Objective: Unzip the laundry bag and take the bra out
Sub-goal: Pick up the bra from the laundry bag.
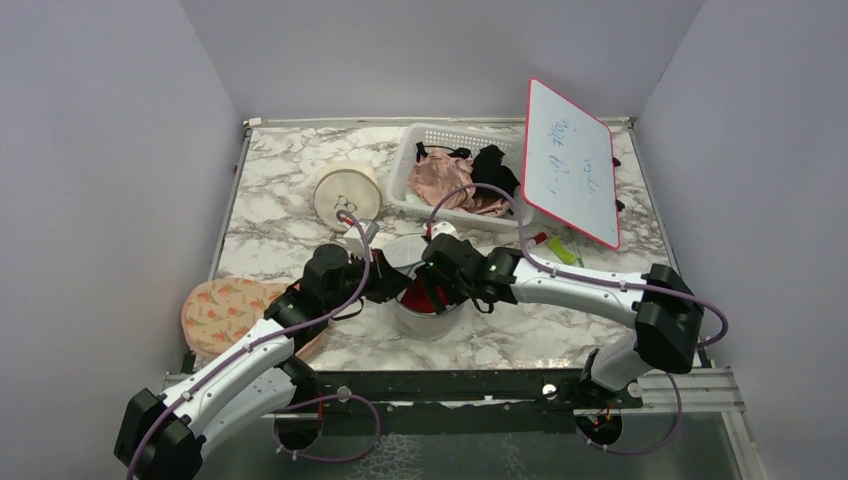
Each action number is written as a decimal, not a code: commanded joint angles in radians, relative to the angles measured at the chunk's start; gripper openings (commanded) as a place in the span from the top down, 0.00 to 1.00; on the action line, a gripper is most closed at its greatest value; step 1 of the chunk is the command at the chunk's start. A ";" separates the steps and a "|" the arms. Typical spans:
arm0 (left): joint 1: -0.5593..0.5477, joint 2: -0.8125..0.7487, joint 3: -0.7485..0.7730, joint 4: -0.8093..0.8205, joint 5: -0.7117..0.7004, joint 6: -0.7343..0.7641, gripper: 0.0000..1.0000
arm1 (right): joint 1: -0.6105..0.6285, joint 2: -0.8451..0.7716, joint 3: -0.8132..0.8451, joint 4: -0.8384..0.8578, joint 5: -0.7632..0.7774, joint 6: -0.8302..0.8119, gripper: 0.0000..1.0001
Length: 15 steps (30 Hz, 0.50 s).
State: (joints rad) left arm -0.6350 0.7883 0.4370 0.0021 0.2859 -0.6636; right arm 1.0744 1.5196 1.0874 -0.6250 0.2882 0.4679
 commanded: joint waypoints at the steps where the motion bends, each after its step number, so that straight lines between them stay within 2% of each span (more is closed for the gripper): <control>1: -0.002 -0.008 -0.019 0.049 0.020 0.011 1.00 | 0.006 0.071 0.026 -0.005 0.090 0.011 0.19; 5: -0.002 0.021 -0.016 0.047 0.021 0.016 1.00 | 0.007 0.122 0.011 0.020 0.121 0.004 0.13; 8: -0.002 0.041 -0.016 0.043 0.011 0.011 1.00 | 0.007 0.162 -0.001 0.056 0.095 0.000 0.12; 12: -0.002 0.043 -0.015 0.028 -0.008 0.000 1.00 | 0.006 0.178 -0.041 0.118 0.044 0.006 0.16; 15: -0.002 0.037 -0.005 0.004 -0.030 -0.007 1.00 | 0.006 0.175 -0.069 0.166 -0.012 0.006 0.22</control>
State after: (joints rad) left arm -0.6350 0.8364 0.4286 0.0082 0.2829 -0.6636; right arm 1.0744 1.6833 1.0550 -0.5446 0.3424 0.4675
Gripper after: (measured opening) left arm 0.002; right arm 0.813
